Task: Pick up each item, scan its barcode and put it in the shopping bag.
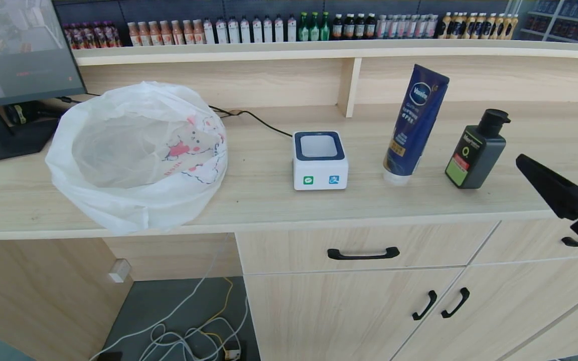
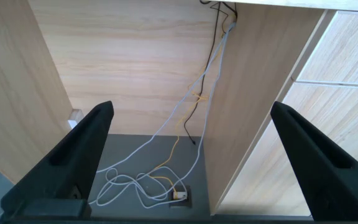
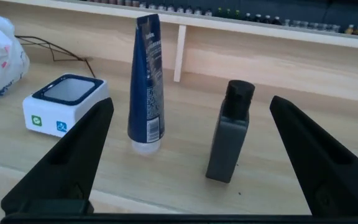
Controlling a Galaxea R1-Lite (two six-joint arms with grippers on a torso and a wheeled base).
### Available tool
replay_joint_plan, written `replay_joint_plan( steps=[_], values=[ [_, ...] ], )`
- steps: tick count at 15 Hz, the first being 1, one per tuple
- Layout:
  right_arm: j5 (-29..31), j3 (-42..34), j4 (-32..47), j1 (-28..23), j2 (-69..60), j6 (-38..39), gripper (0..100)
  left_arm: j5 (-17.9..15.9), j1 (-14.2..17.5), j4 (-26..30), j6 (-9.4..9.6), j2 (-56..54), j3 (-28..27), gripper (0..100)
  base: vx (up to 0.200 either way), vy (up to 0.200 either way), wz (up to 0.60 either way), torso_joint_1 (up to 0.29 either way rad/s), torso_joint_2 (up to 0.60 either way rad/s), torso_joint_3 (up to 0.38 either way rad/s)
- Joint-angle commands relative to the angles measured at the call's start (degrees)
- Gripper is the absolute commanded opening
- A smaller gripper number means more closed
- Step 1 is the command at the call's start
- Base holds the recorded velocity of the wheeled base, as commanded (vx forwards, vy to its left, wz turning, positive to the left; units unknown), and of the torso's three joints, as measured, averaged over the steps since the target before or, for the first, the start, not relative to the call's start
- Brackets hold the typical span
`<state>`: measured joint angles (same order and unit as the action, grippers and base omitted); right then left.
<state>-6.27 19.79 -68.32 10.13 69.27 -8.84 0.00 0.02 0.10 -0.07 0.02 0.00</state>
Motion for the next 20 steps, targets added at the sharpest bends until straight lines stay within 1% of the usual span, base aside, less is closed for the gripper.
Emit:
replay_joint_plan(
  steps=[1,2,3,6,8,9,17,18,20],
  values=[
    [6.35,6.23,-0.24,6.04,6.58,0.58,100,0.0,-0.02,-0.01,-0.01,-0.02,0.0,100,0.0,0.0,0.0,0.0,0.0,0.0],
    [8.99,6.93,-0.59,8.5,8.16,0.66,100,0.0,0.06,-0.01,-0.01,-0.02,0.0,100,0.0,0.0,0.0,0.0,0.0,0.0],
    [9.34,7.81,-1.56,10.0,9.66,0.84,100,0.0,-0.02,-0.01,-0.01,-0.02,0.0,100,0.0,0.0,0.0,0.0,0.0,0.0],
    [9.08,13.26,-2.61,10.26,14.49,1.02,100,0.0,-0.02,-0.01,-0.01,-0.02,0.0,100,0.0,0.0,0.0,0.0,0.0,0.0],
    [7.14,14.67,-3.49,12.63,16.78,2.95,100,0.0,0.06,-0.01,-0.01,-0.02,0.0,100,0.0,0.0,0.0,0.0,0.0,0.0],
    [6.88,14.23,-4.11,12.98,17.48,3.39,100,0.0,-0.02,-0.01,-0.01,-0.02,0.0,100,0.0,0.0,0.0,0.0,0.0,0.0],
    [7.06,14.93,-6.74,12.72,22.84,2.25,100,0.0,0.06,-0.01,-0.01,-0.02,0.0,100,0.0,0.0,0.0,0.0,0.0,0.0],
    [7.23,17.22,-6.92,11.67,24.6,2.25,100,0.0,-0.02,-0.01,-0.01,-0.02,0.0,100,0.0,0.0,0.0,0.0,0.0,0.0],
    [7.14,19.5,-7.01,11.49,26.18,2.25,100,0.0,0.06,-0.01,-0.01,-0.02,0.0,100,0.0,0.0,0.0,0.0,0.0,0.0]
  ],
)
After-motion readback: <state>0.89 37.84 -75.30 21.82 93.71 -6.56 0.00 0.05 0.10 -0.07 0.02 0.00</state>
